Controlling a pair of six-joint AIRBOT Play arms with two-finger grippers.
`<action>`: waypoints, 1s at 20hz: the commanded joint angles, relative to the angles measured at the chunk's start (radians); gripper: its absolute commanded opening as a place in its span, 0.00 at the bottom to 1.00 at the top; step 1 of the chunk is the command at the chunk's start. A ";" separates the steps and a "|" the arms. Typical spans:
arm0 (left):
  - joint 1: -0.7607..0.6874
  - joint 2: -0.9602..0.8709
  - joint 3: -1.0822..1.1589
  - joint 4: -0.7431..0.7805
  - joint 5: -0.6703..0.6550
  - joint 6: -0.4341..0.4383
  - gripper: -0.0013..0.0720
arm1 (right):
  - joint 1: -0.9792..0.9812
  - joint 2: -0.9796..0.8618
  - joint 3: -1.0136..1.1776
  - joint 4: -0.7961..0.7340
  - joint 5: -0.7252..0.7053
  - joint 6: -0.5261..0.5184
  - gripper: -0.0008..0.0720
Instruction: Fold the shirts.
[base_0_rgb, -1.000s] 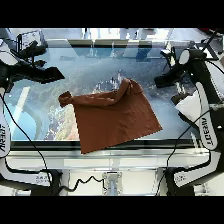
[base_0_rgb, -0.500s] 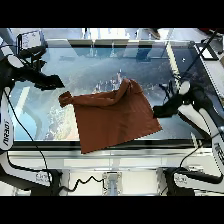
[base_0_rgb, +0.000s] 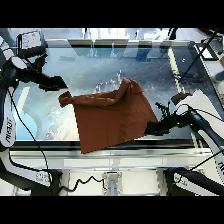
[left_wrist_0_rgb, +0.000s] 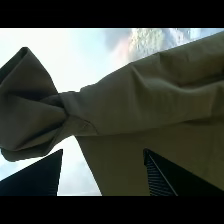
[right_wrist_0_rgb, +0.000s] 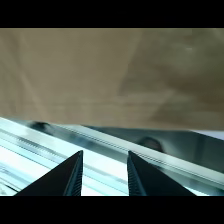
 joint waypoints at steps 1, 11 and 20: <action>-0.036 -0.018 0.001 0.002 -0.006 0.003 0.75 | 0.046 0.006 -0.097 0.223 -0.111 -0.054 0.47; -0.104 -0.057 0.001 0.028 0.001 0.011 0.75 | 0.357 0.006 -0.211 0.441 -0.419 -0.035 0.47; -0.104 -0.057 0.001 0.028 0.012 0.029 0.75 | 0.362 -0.009 -0.211 0.459 -0.465 -0.015 0.28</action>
